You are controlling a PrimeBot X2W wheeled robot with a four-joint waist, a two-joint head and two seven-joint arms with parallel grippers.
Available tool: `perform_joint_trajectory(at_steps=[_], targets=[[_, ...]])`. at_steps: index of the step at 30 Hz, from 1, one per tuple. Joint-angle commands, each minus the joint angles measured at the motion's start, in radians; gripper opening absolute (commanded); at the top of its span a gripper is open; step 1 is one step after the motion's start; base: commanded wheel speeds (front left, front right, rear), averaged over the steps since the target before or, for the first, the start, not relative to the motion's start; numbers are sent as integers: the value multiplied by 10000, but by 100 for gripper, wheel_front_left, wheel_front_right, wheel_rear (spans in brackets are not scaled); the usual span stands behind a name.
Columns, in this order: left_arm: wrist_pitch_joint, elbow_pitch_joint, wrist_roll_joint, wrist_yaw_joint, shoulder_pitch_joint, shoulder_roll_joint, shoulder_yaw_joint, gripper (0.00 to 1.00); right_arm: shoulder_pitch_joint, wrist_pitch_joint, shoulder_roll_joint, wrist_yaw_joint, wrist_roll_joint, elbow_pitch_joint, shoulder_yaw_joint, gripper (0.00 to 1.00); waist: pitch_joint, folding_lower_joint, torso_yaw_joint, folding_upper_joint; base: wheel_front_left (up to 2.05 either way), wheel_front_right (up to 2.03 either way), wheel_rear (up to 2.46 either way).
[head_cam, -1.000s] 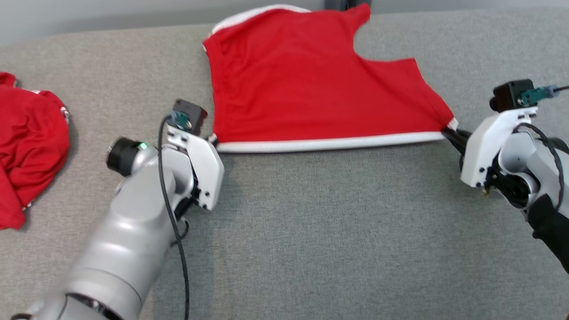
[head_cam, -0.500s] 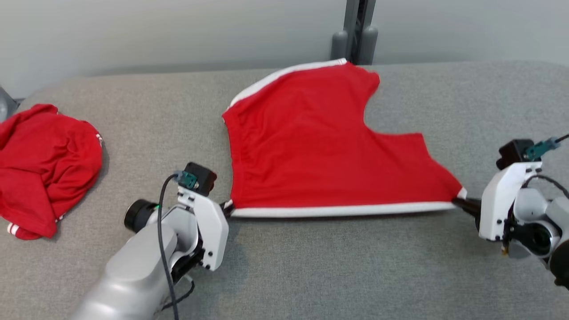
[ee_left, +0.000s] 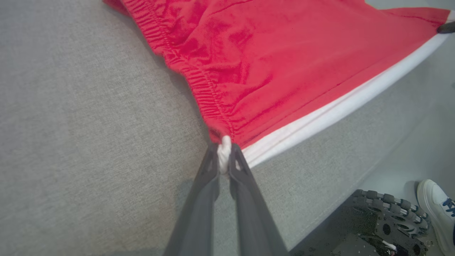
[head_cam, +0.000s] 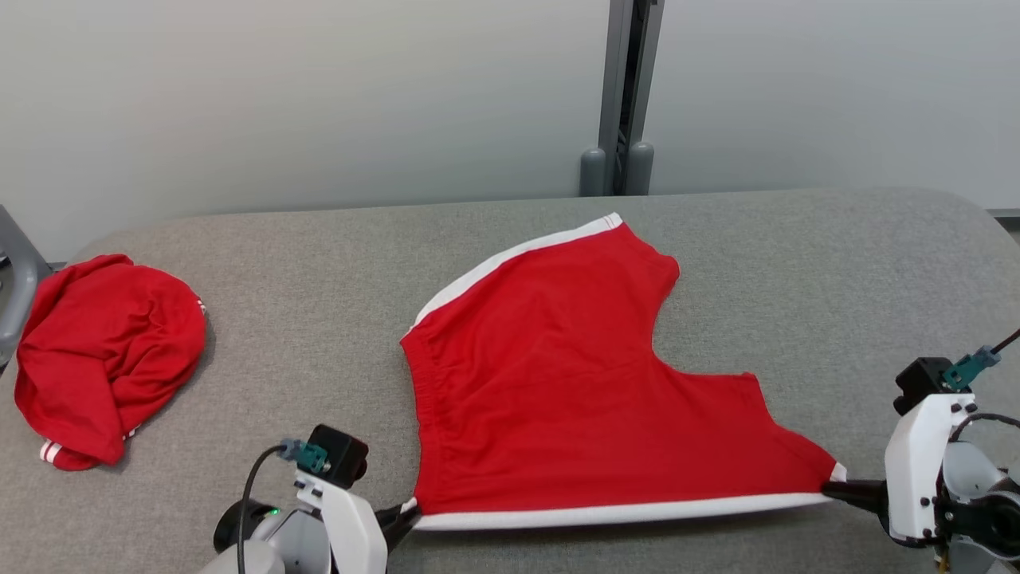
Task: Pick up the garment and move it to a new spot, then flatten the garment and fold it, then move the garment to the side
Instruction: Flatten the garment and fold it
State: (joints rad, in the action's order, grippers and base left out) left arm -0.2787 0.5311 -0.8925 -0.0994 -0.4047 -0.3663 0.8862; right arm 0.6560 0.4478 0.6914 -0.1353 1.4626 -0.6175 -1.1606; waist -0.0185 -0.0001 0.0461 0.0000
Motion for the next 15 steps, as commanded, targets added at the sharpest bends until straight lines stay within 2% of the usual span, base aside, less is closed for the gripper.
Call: perform_joint_trajectory(at_steps=[1, 8, 11, 15], targets=[[-94, -350, -79, 313, 359, -539, -144, 0, -264, 110, 398, 83, 98, 59, -13, 0, -136, 1, 3, 0, 0, 0, 0], [-265, -3369, -550, 1508, 2002, -1461, -418, 0, -895, 366, 1226, 82, 560, 1329, 75, 0, -281, 1, 75, 0, 0, 0, 0], [-263, -4358, -698, 1992, 2556, -1662, -499, 0, -1179, 354, 1571, 77, 685, 1852, 93, 0, -242, 1, 112, 0, 0, 0, 0], [-303, -5207, -893, 2427, 3015, -1758, -600, 0, -1381, 304, 1944, 71, 889, 2347, 233, 0, -81, 1, 180, 0, 0, 0, 0]])
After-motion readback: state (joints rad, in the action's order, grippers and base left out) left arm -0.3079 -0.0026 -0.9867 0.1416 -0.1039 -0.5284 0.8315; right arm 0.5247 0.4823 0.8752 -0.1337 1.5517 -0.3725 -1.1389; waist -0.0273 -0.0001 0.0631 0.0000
